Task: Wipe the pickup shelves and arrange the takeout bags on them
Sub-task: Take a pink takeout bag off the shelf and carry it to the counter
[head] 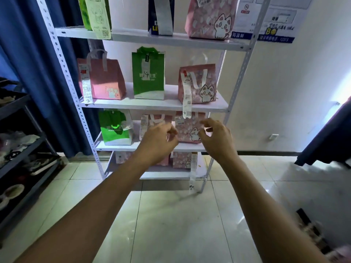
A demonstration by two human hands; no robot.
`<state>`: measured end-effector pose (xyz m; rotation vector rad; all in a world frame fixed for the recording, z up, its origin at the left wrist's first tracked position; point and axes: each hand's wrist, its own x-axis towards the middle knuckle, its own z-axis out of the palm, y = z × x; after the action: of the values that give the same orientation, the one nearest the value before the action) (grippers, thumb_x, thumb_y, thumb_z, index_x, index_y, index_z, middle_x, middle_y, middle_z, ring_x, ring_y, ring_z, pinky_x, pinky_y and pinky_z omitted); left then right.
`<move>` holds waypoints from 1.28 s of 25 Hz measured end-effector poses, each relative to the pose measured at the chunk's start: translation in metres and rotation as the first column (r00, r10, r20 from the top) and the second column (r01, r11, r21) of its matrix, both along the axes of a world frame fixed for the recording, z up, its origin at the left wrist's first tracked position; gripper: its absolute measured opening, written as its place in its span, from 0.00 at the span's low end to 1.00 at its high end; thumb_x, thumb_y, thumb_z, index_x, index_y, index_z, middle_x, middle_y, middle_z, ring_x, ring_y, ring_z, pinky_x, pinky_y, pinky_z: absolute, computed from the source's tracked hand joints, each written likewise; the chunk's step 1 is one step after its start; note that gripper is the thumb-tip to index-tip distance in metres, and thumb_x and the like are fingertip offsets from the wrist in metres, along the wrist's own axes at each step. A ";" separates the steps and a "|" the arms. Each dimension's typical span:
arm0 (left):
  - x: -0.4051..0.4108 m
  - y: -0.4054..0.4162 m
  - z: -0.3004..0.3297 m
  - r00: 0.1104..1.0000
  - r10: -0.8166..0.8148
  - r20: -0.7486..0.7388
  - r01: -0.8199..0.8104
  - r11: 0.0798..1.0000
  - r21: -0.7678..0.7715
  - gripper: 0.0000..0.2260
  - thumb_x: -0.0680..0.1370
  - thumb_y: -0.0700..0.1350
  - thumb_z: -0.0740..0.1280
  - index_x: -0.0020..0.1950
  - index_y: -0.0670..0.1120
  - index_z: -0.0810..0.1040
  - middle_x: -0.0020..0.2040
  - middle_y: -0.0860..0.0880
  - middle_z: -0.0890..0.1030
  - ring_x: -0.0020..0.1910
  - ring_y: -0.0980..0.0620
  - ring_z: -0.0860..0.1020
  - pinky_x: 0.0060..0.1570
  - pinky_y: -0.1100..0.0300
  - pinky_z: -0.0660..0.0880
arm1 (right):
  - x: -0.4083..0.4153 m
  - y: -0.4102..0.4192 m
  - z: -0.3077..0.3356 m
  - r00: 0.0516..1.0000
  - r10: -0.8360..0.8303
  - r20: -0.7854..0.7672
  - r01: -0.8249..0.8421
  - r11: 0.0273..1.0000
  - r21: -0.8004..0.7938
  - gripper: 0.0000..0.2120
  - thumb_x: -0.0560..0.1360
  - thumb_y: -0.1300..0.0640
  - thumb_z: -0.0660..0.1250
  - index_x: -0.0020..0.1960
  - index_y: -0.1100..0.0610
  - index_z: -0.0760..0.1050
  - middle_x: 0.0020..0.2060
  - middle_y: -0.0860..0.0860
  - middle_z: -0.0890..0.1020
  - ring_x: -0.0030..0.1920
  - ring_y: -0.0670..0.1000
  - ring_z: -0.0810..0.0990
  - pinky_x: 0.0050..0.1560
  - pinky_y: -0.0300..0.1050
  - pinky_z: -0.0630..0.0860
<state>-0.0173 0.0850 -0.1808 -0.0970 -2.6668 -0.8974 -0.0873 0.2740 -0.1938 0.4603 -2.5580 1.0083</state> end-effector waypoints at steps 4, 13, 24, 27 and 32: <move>-0.001 0.026 -0.037 0.997 0.025 0.078 -0.029 0.999 0.046 0.07 0.76 0.46 0.67 0.53 0.50 0.80 0.55 0.50 0.80 0.56 0.50 0.77 0.59 0.51 0.74 | 0.001 0.030 -0.029 0.995 -0.002 0.100 0.003 1.000 -0.014 0.14 0.79 0.52 0.66 0.64 0.51 0.78 0.57 0.49 0.81 0.52 0.49 0.80 0.49 0.44 0.75; -0.021 0.062 -0.059 0.983 0.070 0.168 -0.074 0.997 0.017 0.08 0.77 0.48 0.66 0.53 0.49 0.80 0.53 0.48 0.80 0.54 0.47 0.74 0.55 0.49 0.73 | -0.023 0.055 -0.068 0.986 0.006 0.169 -0.003 1.000 -0.018 0.14 0.78 0.54 0.67 0.64 0.50 0.78 0.58 0.49 0.82 0.51 0.48 0.80 0.51 0.47 0.78; -0.101 0.022 -0.061 0.989 0.110 0.096 -0.116 0.991 0.062 0.08 0.77 0.47 0.65 0.54 0.48 0.80 0.54 0.50 0.80 0.56 0.50 0.76 0.58 0.50 0.74 | -0.105 0.007 -0.065 0.983 0.083 0.165 -0.085 0.996 0.003 0.14 0.78 0.53 0.66 0.64 0.49 0.77 0.57 0.48 0.82 0.53 0.48 0.81 0.56 0.55 0.80; -0.130 0.014 -0.067 0.992 0.111 0.055 -0.117 0.987 0.109 0.07 0.77 0.46 0.66 0.54 0.48 0.80 0.53 0.51 0.81 0.53 0.53 0.77 0.55 0.55 0.75 | -0.132 -0.003 -0.066 0.982 0.069 0.175 -0.074 0.997 0.020 0.14 0.79 0.51 0.65 0.64 0.49 0.77 0.57 0.48 0.82 0.51 0.46 0.80 0.54 0.51 0.80; -0.178 0.011 -0.089 0.996 0.056 0.075 -0.066 0.989 0.135 0.07 0.77 0.45 0.66 0.54 0.49 0.80 0.54 0.52 0.81 0.52 0.55 0.77 0.54 0.57 0.74 | -0.172 -0.005 -0.084 0.979 0.038 0.201 -0.036 0.999 -0.012 0.14 0.79 0.52 0.65 0.64 0.48 0.77 0.57 0.47 0.82 0.51 0.46 0.81 0.55 0.51 0.80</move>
<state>-0.1954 0.0959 -0.2699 0.0495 -2.6471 -1.0795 -0.2590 0.2694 -0.2779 0.4243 -2.7307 1.1316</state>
